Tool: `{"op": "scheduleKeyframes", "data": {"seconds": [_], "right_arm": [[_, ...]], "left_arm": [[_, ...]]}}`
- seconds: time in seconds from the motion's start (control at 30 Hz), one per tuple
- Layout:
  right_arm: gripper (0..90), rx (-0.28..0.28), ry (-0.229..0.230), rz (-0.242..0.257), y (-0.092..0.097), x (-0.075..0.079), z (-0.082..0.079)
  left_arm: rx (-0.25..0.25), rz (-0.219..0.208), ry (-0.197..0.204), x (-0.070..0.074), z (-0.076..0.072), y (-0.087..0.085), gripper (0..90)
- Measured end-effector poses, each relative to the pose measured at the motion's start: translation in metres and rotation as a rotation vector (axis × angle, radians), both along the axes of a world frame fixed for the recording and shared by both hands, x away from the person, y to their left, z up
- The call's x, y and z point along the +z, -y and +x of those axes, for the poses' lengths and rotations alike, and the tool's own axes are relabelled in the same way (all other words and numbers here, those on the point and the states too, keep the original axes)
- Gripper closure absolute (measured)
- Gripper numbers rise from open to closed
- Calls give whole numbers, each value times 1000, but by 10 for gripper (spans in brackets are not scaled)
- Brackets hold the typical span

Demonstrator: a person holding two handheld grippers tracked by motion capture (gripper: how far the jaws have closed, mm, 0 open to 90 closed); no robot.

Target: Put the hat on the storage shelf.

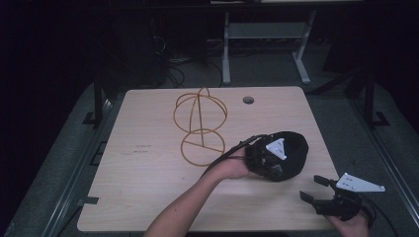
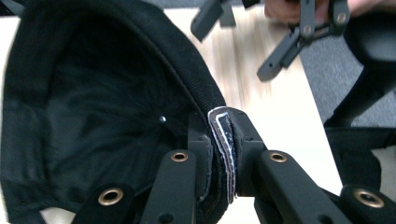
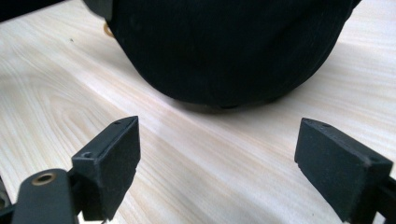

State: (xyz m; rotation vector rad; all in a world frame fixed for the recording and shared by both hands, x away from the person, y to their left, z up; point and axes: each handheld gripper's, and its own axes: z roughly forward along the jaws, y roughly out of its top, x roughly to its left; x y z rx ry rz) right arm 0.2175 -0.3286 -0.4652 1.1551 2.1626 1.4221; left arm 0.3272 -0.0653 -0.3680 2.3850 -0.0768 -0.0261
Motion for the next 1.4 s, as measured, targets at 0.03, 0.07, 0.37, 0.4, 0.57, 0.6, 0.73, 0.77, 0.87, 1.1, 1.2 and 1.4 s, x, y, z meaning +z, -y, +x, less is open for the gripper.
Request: {"op": "scheduleKeyframes", "data": {"seconds": [0.03,0.07,0.37,0.4,0.57,0.6,0.73,0.77,0.87,1.1,1.2,1.4], "right_arm": [[139,1,6,2,0,1,0],[139,-1,13,7,0,1,0],[139,-7,34,54,-3,12,4],[139,-7,36,59,-3,13,4],[139,14,59,87,-7,24,8],[139,17,63,88,-8,25,9],[139,21,89,105,-9,34,13],[139,18,100,118,-9,39,15],[139,27,112,130,-10,44,19],[139,46,129,149,-11,58,31],[139,49,136,157,-10,61,36],[140,63,135,184,-8,59,42]], "left_arm": [[2,-7,4,4,1,-1,810],[6,-15,2,8,2,-1,810],[37,-86,-5,34,8,-11,811],[38,-91,-1,37,8,-12,811],[43,-123,1,51,9,-16,812],[43,-127,-2,53,9,-16,811],[39,-134,9,61,7,-18,812],[38,-135,14,63,7,-18,811],[31,-137,17,68,6,-18,812],[9,-146,16,74,1,-18,812],[-7,-142,20,75,-2,-16,812],[-61,-160,16,76,-5,-13,811]]}}
